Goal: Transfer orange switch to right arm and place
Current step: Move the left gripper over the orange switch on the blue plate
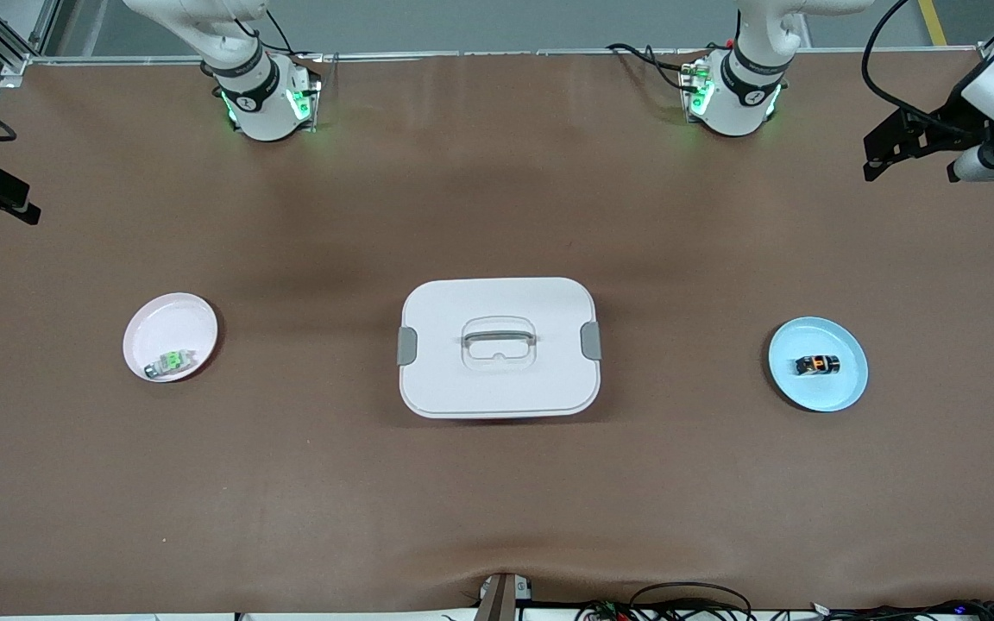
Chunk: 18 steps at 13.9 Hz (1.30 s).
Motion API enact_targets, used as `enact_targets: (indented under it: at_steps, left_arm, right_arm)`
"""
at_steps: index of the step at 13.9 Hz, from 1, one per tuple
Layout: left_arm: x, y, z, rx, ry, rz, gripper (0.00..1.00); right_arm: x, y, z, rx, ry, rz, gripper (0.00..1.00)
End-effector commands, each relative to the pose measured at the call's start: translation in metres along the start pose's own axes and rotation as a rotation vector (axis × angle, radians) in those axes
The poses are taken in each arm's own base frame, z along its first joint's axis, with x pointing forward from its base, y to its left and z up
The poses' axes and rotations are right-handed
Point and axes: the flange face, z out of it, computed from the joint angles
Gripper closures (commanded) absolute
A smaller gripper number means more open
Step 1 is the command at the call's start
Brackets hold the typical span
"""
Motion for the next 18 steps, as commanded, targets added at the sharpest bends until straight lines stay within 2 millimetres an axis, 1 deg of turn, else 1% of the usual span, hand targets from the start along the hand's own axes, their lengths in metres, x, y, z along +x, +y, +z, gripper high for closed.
enact_targets:
  at_steps: [1, 3, 4, 5, 6, 7, 8, 9, 10, 11, 12, 13, 14, 15, 17, 18]
  left_arm:
    - [0.003, 0.000, -0.004, 0.016, -0.006, 0.000, 0.00]
    - [0.005, -0.005, -0.002, 0.014, -0.010, 0.002, 0.00]
    - [0.008, -0.009, 0.002, 0.014, -0.017, 0.001, 0.00]
    - [0.013, -0.010, 0.009, 0.011, -0.033, -0.001, 0.00]
    - [0.018, -0.017, 0.017, 0.013, -0.047, -0.015, 0.00]
    - [0.025, -0.024, 0.031, 0.015, -0.073, -0.029, 0.00]
    - [0.036, -0.031, 0.049, 0.022, -0.095, -0.042, 0.00]
    - [0.046, -0.037, 0.060, 0.021, -0.097, -0.053, 0.00]
    - [0.051, -0.040, 0.075, 0.020, -0.088, -0.058, 0.00]
    - [0.058, -0.047, 0.089, 0.018, -0.054, -0.066, 0.00]
    - [0.065, -0.048, 0.108, 0.018, -0.052, -0.066, 0.00]
    - [0.071, -0.047, 0.127, 0.016, -0.055, -0.064, 0.00]
    - [0.074, -0.049, 0.145, 0.016, -0.049, -0.067, 0.00]
    - [0.075, -0.059, 0.164, 0.015, -0.036, -0.084, 0.00]
    - [0.080, -0.062, 0.199, 0.014, -0.027, -0.085, 0.00]
    - [0.081, -0.062, 0.213, 0.013, -0.021, -0.085, 0.00]
  right_arm:
    - [0.000, 0.001, -0.005, 0.002, 0.003, -0.007, 0.00]
    - [0.000, 0.001, -0.005, 0.002, 0.003, -0.004, 0.00]
    - [0.000, 0.001, -0.005, 0.002, 0.003, -0.007, 0.00]
    - [0.000, 0.001, -0.005, 0.002, 0.003, -0.007, 0.00]
    - [0.000, 0.000, -0.005, 0.003, 0.001, -0.008, 0.00]
    - [0.000, 0.000, -0.004, 0.003, 0.001, -0.010, 0.00]
    - [0.000, 0.000, -0.004, 0.005, 0.002, -0.009, 0.00]
    - [0.000, -0.002, -0.004, 0.006, 0.002, -0.004, 0.00]
    - [0.001, -0.006, -0.004, 0.006, 0.000, -0.009, 0.00]
    - [0.002, -0.008, 0.000, 0.006, -0.011, -0.015, 0.00]
    - [0.003, -0.007, 0.005, 0.007, -0.021, -0.024, 0.00]
    - [0.004, -0.005, 0.018, -0.001, -0.059, -0.023, 0.00]
    - [0.004, -0.001, 0.029, 0.002, -0.086, -0.014, 0.00]
    - [0.004, 0.001, 0.037, 0.003, -0.102, -0.007, 0.00]
    - [0.004, 0.002, 0.039, 0.003, -0.103, -0.004, 0.00]
    - [0.005, 0.002, 0.040, 0.003, -0.103, -0.003, 0.00]
